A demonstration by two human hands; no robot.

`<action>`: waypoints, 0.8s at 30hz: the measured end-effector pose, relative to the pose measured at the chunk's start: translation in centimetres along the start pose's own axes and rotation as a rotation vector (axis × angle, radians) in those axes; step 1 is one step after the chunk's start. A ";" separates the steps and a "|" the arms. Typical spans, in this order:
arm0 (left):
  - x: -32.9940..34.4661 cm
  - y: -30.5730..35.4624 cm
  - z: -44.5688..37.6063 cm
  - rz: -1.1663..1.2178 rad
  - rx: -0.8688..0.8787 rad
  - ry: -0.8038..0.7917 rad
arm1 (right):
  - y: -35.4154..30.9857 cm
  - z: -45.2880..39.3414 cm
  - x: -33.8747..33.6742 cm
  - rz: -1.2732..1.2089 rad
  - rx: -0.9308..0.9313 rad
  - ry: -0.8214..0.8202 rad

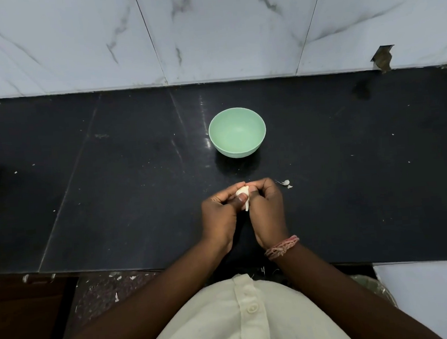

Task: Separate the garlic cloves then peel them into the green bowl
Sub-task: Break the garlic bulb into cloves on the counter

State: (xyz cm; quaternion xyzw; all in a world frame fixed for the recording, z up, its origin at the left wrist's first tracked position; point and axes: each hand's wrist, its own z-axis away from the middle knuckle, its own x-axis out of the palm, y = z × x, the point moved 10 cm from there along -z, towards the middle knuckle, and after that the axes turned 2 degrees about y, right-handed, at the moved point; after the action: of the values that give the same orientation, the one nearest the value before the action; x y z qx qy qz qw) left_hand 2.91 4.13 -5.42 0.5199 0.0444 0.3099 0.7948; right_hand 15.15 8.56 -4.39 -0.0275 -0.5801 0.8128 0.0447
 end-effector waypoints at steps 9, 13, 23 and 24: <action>0.9 0.9 0.6 -0.077 0.075 0.072 | -1.3 0.4 0.5 0.229 -0.141 0.039; 0.6 0.4 0.5 -0.077 0.034 0.087 | -0.7 0.2 1.2 0.284 -0.141 -0.041; 1.1 -0.2 0.6 -0.072 -0.030 0.054 | 0.0 0.2 1.2 0.353 -0.192 -0.097; 1.1 -0.3 0.7 -0.073 -0.039 0.057 | 0.2 0.3 1.1 0.363 -0.189 -0.098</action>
State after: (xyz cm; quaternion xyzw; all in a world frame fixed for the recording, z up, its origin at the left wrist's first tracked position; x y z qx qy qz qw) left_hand 4.15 4.10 -5.07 0.4934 0.0801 0.2962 0.8139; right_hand 13.98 8.35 -4.50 -0.0963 -0.6406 0.7500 -0.1336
